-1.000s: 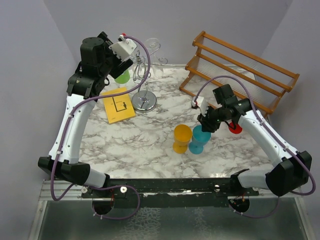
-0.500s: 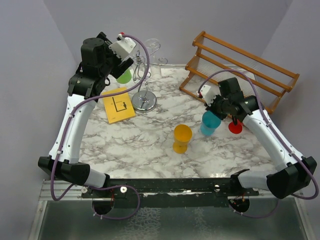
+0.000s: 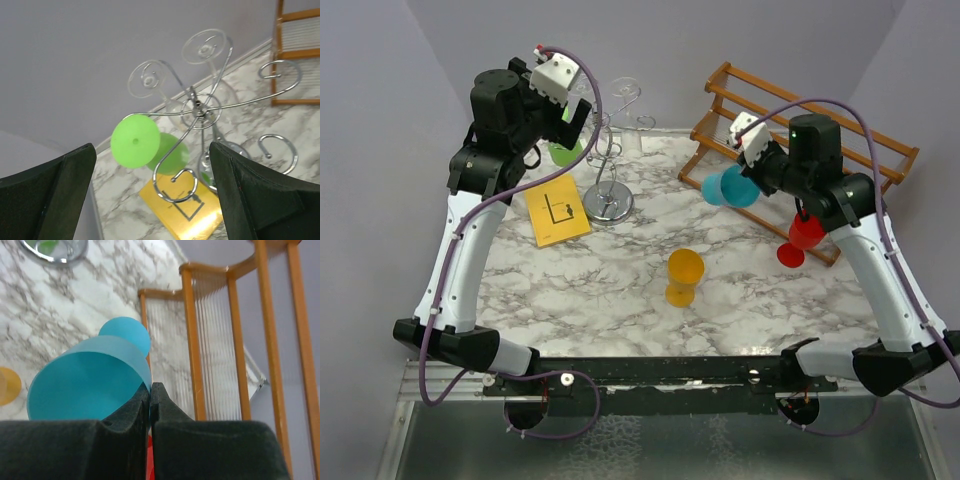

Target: Place the wine glass upside down on the wine glass rack

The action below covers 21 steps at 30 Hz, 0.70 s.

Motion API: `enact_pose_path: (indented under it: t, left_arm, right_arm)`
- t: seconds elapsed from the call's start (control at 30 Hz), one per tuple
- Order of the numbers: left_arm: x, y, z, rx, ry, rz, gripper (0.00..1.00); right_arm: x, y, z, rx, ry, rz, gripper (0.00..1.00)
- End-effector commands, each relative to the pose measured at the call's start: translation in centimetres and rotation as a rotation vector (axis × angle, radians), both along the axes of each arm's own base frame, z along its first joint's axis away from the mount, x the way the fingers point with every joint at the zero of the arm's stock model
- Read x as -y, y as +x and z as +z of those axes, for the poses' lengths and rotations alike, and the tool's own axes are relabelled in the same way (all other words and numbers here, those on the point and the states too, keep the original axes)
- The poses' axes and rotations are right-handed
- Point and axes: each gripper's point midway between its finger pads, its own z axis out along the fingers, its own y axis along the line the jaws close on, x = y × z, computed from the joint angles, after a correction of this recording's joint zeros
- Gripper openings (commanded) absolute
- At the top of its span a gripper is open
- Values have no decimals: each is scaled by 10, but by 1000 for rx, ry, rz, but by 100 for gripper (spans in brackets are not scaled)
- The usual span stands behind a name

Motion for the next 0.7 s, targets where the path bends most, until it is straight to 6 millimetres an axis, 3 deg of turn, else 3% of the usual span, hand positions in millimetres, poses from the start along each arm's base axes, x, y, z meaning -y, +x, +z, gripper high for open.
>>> enact_pose_path:
  t: [0.0,0.17,0.37,0.67]
  left_arm:
    - [38,-21,26,-6,-234,-173,99]
    - [55,-28,33,-42,-348,-237,98]
    - [69,-39,42,-86,-461,-299,96]
    - [88,-48,37,-180,-608,-371,94]
  right_arm:
    - [-28,15,50,116,146,64,1]
    - [-36,25,87,206,245,55,2]
    - [-45,21,131,298,366,81,2]
    - [-53,22,151,331,451,99,2]
